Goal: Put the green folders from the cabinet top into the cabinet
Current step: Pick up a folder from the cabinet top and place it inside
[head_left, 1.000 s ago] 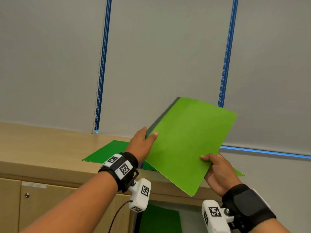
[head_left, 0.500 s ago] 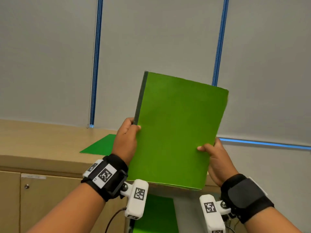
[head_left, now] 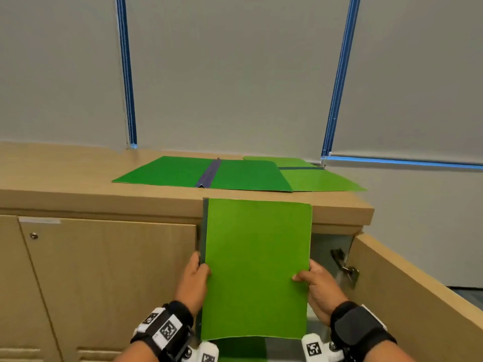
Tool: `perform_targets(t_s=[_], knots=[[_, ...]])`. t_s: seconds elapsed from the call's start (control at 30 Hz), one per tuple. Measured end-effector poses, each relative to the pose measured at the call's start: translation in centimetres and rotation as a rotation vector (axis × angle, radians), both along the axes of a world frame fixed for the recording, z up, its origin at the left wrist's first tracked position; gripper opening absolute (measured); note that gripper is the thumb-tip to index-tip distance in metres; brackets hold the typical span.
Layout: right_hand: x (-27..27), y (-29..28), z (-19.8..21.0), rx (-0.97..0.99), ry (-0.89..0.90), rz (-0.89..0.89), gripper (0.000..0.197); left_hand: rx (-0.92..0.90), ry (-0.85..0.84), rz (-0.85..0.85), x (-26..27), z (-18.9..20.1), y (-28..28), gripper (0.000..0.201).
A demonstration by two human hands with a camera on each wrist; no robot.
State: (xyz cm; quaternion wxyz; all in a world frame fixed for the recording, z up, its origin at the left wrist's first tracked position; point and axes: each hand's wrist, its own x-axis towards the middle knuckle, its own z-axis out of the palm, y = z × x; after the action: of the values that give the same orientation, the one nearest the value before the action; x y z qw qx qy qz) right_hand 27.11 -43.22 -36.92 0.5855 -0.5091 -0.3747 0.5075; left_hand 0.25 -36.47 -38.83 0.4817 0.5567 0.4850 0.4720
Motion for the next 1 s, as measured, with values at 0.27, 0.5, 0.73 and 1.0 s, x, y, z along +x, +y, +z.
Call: perform_targets(t_s=[0.27, 0.5, 0.73, 1.0], knots=[[2.2, 3.6, -10.3, -0.158, 0.059, -0.035, 0.048, -0.121, 0.0, 0.046, 4.0, -8.2, 2.0, 0.037], [5.1, 9.1, -13.2, -0.227, -0.068, -0.131, 0.038, -0.009, 0.317, 0.039, 6.5, -12.6, 7.0, 0.057], [7.1, 18.2, -15.8, -0.279, -0.219, -0.256, 0.051, 0.329, 1.077, -0.347, 8.6, -13.2, 8.3, 0.1], [6.5, 23.7, -18.1, -0.392, -0.401, -0.152, 0.052, 0.329, 1.284, -0.483, 7.6, -15.2, 11.6, 0.066]])
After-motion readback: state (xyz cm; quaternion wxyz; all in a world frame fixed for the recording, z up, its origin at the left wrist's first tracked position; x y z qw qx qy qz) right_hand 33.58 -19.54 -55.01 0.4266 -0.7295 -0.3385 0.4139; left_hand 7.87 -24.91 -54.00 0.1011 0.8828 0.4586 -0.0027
